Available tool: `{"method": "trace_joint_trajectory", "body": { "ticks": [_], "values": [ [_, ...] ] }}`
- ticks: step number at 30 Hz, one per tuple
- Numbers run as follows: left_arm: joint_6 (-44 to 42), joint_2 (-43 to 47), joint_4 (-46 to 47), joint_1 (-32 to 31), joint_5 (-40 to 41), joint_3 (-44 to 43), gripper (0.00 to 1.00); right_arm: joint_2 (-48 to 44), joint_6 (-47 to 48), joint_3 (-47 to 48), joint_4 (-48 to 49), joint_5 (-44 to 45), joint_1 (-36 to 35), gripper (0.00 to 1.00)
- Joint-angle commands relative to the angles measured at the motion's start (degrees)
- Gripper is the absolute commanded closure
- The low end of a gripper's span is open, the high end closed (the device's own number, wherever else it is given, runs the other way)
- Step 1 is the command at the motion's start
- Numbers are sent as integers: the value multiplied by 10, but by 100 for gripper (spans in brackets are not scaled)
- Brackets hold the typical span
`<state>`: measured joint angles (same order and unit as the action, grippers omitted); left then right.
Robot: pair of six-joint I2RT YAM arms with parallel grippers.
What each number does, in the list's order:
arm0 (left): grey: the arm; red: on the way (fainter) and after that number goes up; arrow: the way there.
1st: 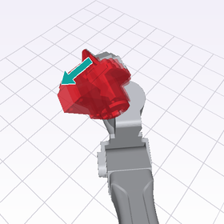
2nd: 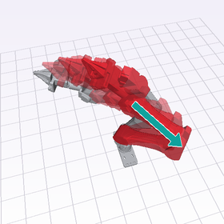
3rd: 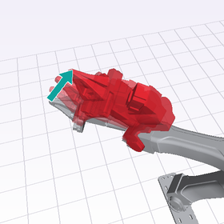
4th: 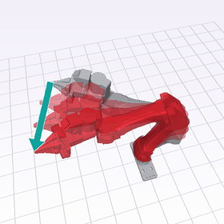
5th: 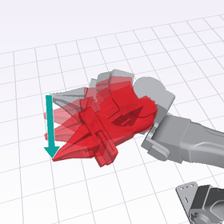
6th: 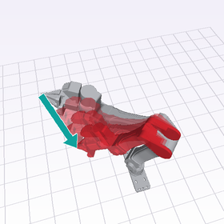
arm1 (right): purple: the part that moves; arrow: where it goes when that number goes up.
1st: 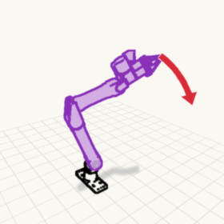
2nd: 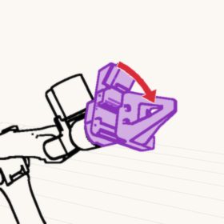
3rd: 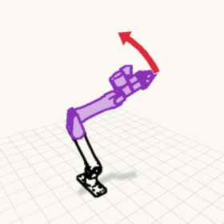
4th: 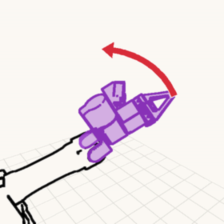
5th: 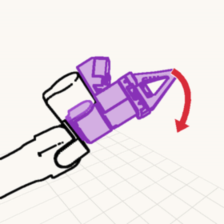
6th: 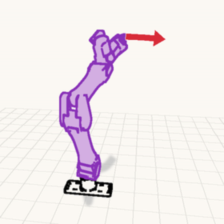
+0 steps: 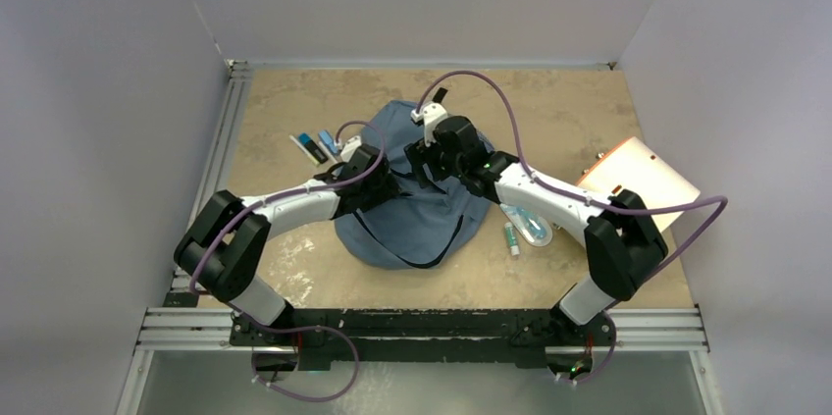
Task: Pack the student bag
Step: Unzip the student bag at the center of the board.
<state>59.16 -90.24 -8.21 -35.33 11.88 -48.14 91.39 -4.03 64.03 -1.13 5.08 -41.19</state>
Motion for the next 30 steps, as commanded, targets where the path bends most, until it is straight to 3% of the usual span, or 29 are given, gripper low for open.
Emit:
{"method": "trace_joint_trajectory", "body": {
  "ticks": [1,11,20,30],
  "values": [
    [-10,9,-41,10,-2,26,44,6,68,0,49,53,-31,22],
    [-15,12,-27,14,-14,38,45,-46,205,-86,149,58,-72,24],
    [-8,13,-12,16,-29,54,46,-8,252,-95,152,116,-72,26],
    [0,21,-10,16,-42,61,47,24,276,-101,251,180,-72,41]
  ]
}}
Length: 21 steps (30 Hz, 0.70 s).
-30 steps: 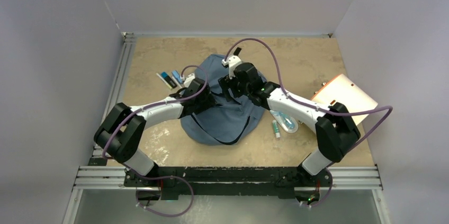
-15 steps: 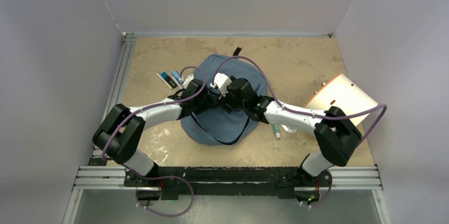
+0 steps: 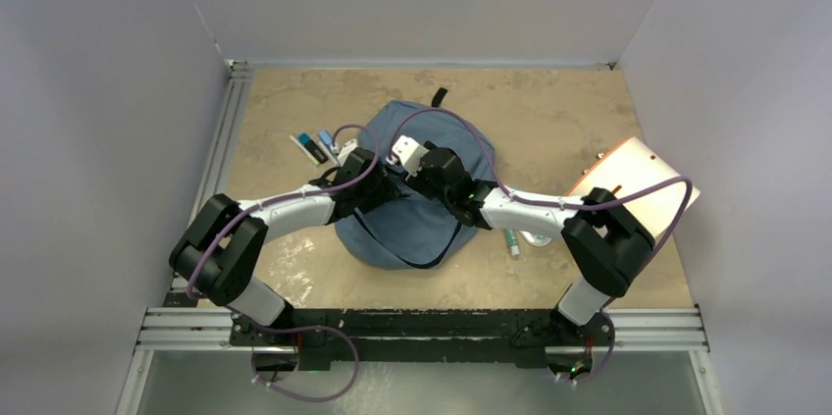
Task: Pack the student bag
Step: Unzip the student bag at the center of the board.
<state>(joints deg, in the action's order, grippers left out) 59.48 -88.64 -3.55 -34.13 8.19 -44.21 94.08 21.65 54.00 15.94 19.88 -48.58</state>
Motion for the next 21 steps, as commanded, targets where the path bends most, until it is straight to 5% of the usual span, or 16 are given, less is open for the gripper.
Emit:
{"method": "trace_joint_trajectory", "body": {
  "ticks": [1,9,19,21],
  "values": [
    [-3,6,-56,4,-6,22,47,-1,22,-1,92,32,2,42],
    [1,16,-59,4,-11,26,48,6,18,-2,141,30,2,53],
    [-4,46,-59,5,-26,25,47,6,-45,6,112,6,3,100],
    [-9,62,-66,5,-27,20,46,-4,-69,1,110,-1,2,100]
  ]
}}
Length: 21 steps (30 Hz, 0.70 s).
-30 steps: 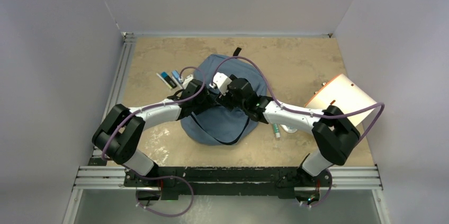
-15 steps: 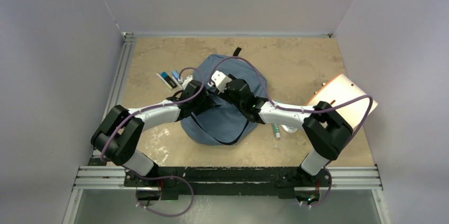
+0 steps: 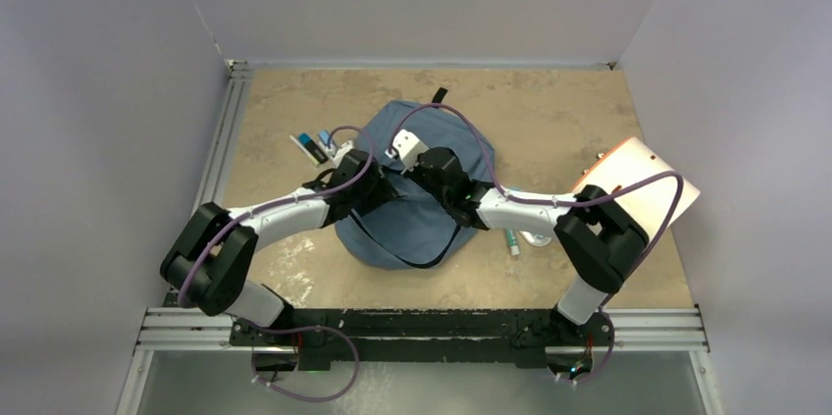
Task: Pack the student bag
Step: Unzip the student bag at the center of the board.
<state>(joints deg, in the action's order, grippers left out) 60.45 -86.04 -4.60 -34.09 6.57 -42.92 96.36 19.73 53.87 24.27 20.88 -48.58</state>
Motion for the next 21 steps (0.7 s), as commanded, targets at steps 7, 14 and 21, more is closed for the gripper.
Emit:
{"method": "trace_joint_trajectory", "body": {
  "ticks": [7,14,21],
  "values": [
    [-23,73,-79,8,-2,-4,44,-70,-102,2,26,-16,2,100],
    [-23,72,-81,9,-5,0,44,-103,-164,-2,47,29,2,100],
    [-34,89,-86,11,-8,-5,44,-93,-231,-1,40,38,3,100]
  ]
}}
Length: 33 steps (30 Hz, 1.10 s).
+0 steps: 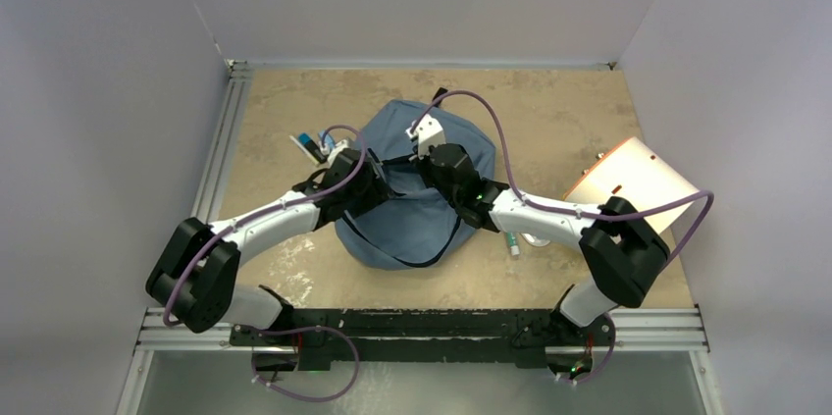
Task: Pack the student bag
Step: Unzip the student bag at the center of the board.
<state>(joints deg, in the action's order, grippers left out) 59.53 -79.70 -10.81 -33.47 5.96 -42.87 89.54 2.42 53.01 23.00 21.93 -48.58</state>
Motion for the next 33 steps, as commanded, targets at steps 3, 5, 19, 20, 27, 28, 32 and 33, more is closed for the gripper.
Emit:
{"method": "trace_joint_trajectory", "body": {
  "ticks": [3,5,19,20,27,28,32,33],
  "values": [
    [-39,49,-37,5,5,-18,41,-15,-79,18,36,20,6,100],
    [-44,65,-50,5,11,-28,39,-11,-89,25,29,13,10,100],
    [-23,157,4,-64,-8,30,33,23,-116,108,-55,-85,49,100],
    [-18,153,10,-94,9,29,33,27,-120,116,-66,-94,51,100],
    [44,98,124,-300,154,60,33,38,-145,165,-136,-156,70,100],
    [49,86,153,-326,175,63,33,39,-150,171,-145,-165,74,100],
    [28,-7,249,-384,214,41,34,39,-174,196,-185,-212,100,100],
    [24,-33,254,-392,214,27,35,39,-182,203,-195,-225,108,100]
  ]
}}
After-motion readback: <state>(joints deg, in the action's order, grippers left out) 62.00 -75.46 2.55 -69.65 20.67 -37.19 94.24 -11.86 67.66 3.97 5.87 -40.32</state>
